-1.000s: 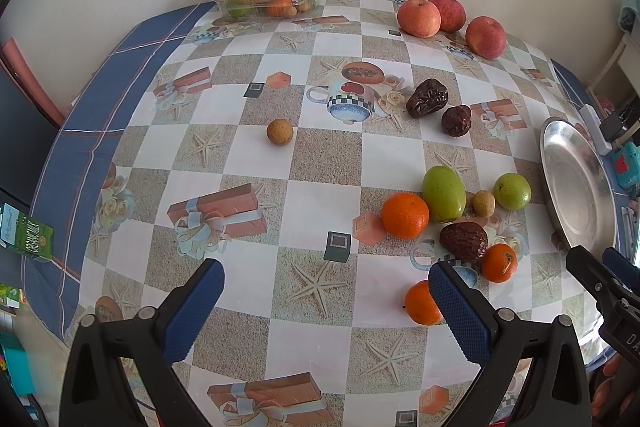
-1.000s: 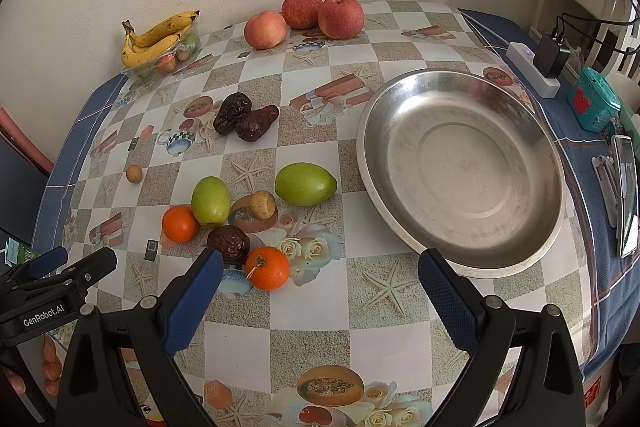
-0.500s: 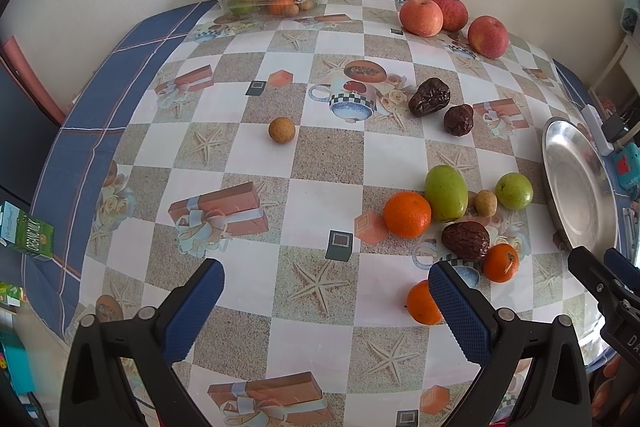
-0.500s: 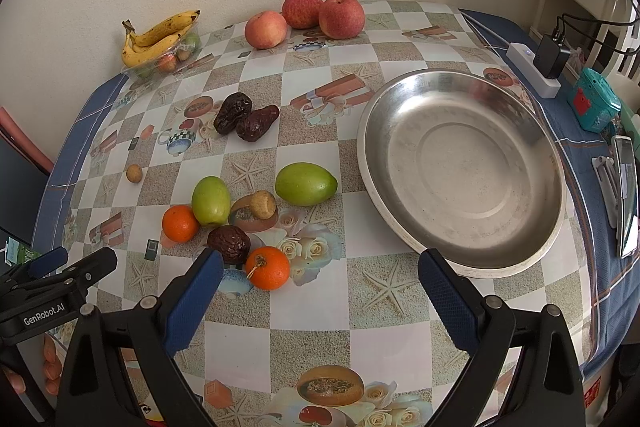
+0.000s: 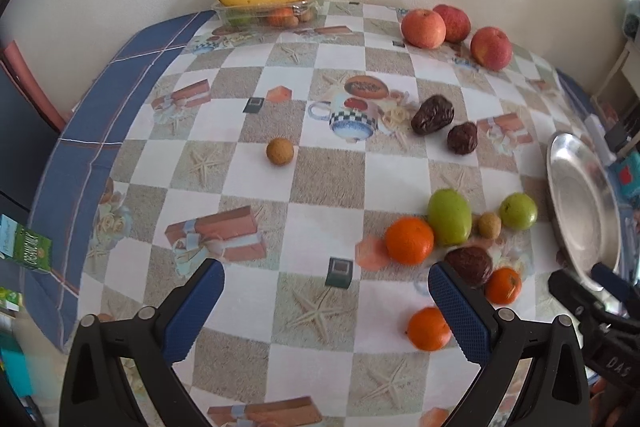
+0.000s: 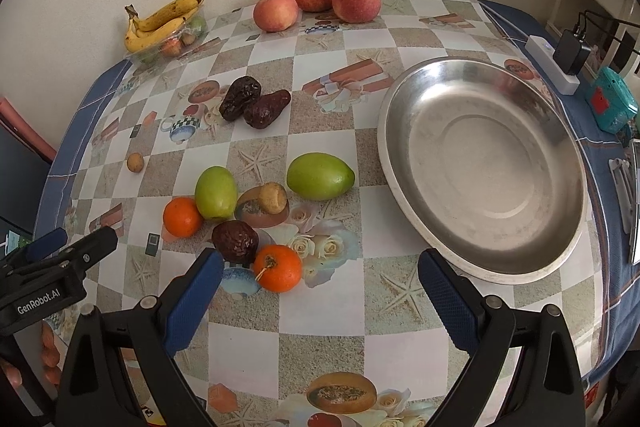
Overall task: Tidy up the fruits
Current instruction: 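Grasp a large orange with the left tool while the right tool grasps a small tangerine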
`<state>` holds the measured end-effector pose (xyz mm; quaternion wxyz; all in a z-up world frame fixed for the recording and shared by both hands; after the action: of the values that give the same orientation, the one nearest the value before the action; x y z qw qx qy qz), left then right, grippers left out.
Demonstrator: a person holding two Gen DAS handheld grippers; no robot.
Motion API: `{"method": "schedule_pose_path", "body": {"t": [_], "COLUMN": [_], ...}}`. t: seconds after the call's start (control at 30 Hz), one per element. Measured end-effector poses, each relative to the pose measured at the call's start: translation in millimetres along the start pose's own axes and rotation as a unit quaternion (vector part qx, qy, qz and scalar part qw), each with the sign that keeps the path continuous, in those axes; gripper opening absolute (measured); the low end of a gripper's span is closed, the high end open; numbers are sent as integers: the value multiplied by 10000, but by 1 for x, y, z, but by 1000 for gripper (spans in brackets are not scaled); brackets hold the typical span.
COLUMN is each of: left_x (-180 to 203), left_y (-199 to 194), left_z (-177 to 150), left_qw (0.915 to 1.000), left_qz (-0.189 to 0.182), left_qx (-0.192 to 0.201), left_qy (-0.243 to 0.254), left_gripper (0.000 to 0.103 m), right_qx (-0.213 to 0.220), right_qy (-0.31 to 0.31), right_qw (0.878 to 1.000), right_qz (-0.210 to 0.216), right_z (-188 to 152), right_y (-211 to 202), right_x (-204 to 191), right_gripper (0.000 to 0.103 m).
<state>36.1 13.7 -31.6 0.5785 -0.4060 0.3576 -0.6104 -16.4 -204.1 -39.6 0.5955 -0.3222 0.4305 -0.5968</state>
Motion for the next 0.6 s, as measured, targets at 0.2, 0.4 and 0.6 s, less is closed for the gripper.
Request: {"method": "schedule_pose_path", "body": {"t": [0.2, 0.4, 0.6], "left_x": [4, 6, 13], "left_y": [1, 18, 27], "left_z": [13, 2, -10], "left_qw": [9995, 9982, 9962], "left_qz": [-206, -300, -504], "left_qx": [125, -366, -625], "left_qy": [-185, -366, -328], "left_gripper": [103, 103, 100], "right_qx": [-5, -217, -323], "right_qy": [-20, -36, -295], "right_qw": [10000, 9998, 9990], "right_qz": [3, 15, 4], "right_z": [4, 2, 1], "right_y": [8, 21, 28], "right_x": [-2, -3, -14], "right_gripper": [98, 98, 81]}}
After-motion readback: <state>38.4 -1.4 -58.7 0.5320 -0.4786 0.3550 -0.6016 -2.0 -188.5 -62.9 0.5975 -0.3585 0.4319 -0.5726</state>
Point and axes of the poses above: each gripper's, at about its wrist camera, not at the fingertips, and y roughly the way its jaws point, x to its right, z to its top, the point moved 2 cm from there along y, roughly the way its jaws point, and after that the axes turned 4 degrees about -y, right-handed, at the moved point
